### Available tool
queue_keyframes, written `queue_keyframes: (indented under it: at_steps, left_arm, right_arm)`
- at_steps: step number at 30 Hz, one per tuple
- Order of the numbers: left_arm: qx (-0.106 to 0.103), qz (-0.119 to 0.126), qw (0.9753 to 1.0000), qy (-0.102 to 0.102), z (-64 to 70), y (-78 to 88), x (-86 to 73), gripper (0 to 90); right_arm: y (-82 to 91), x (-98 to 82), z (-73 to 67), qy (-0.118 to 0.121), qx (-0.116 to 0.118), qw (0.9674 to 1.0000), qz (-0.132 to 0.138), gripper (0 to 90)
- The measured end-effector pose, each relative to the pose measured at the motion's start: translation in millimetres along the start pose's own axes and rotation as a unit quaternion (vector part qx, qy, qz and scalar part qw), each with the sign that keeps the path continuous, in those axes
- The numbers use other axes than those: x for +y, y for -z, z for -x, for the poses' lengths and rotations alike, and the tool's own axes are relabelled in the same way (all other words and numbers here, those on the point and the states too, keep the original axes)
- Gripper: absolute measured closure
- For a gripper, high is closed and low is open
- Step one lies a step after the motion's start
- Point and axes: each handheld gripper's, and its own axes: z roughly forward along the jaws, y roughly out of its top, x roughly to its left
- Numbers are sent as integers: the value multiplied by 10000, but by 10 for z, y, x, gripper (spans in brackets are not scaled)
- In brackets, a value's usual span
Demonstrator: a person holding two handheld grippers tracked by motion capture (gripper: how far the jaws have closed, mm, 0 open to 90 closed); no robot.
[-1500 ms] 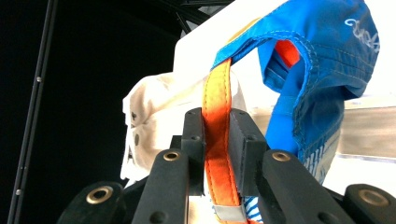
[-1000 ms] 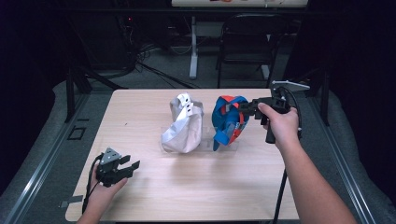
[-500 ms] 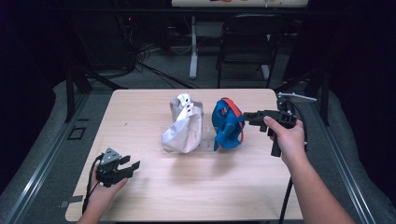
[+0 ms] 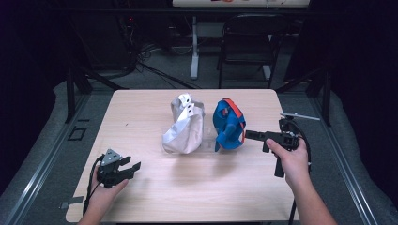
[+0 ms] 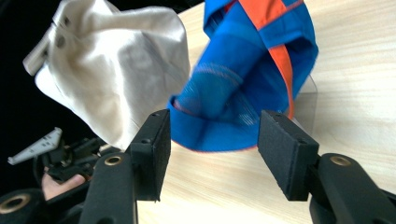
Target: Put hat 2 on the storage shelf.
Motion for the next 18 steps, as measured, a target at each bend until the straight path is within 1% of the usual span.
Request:
queue_keyframes:
  at_steps: [2, 3, 6, 7, 9, 10, 11, 12, 13, 14, 15, 16, 17, 18]
  left_arm:
    - [-2, -4, 10000, -3, 0, -4, -1, 476]
    - [-2, -4, 10000, -3, 0, -4, -1, 474]
    - [4, -4, 10000, -8, -4, -3, -2, 470]
    - [-1, 12, 10000, 13, -5, -5, -4, 468]
    - [0, 5, 10000, 14, -6, -5, -5, 466]
    - [-3, 0, 10000, 14, -6, -5, -5, 465]
    - [-3, 0, 10000, 14, -6, -5, -5, 465]
    - [-8, 1, 10000, 13, -2, -4, -3, 465]
    - [-8, 1, 10000, 13, -2, -4, -3, 465]
    - [-13, -2, 10000, 5, -2, -4, -3, 465]
    - [-14, -5, 10000, 5, 2, -8, -2, 464]
    - [-30, -55, 10000, -8, 3, -6, 1, 463]
    - [-28, -29, 10000, -16, 16, -13, 2, 463]
    - [-41, -16, 10000, -29, 20, -13, 7, 462]
  right_arm:
    - [-15, -63, 23, 57, -65, 10000, 8, 440]
    - [-15, -63, 23, 57, -65, 10000, 8, 440]
    - [-33, -157, 66, 121, -58, 9999, 30, 433]
    - [-48, -234, 105, 163, -86, 9998, 102, 428]
    - [-67, -318, 150, 180, -136, 9996, 157, 428]
    - [-73, -364, 177, 181, -125, 9996, 177, 428]
    - [-73, -364, 177, 181, -125, 9996, 177, 428]
    - [-84, -460, 227, 161, -117, 9996, 201, 429]
    - [-85, -505, 252, 158, -88, 9996, 231, 429]
    - [-85, -505, 252, 158, -88, 9996, 231, 429]
    - [-84, -546, 270, 143, -110, 9995, 262, 429]
    - [-89, -579, 293, 154, -60, 9994, 292, 429]
    - [-95, -626, 317, 152, -60, 9993, 342, 428]
    - [-105, -636, 322, 170, -87, 9992, 355, 428]
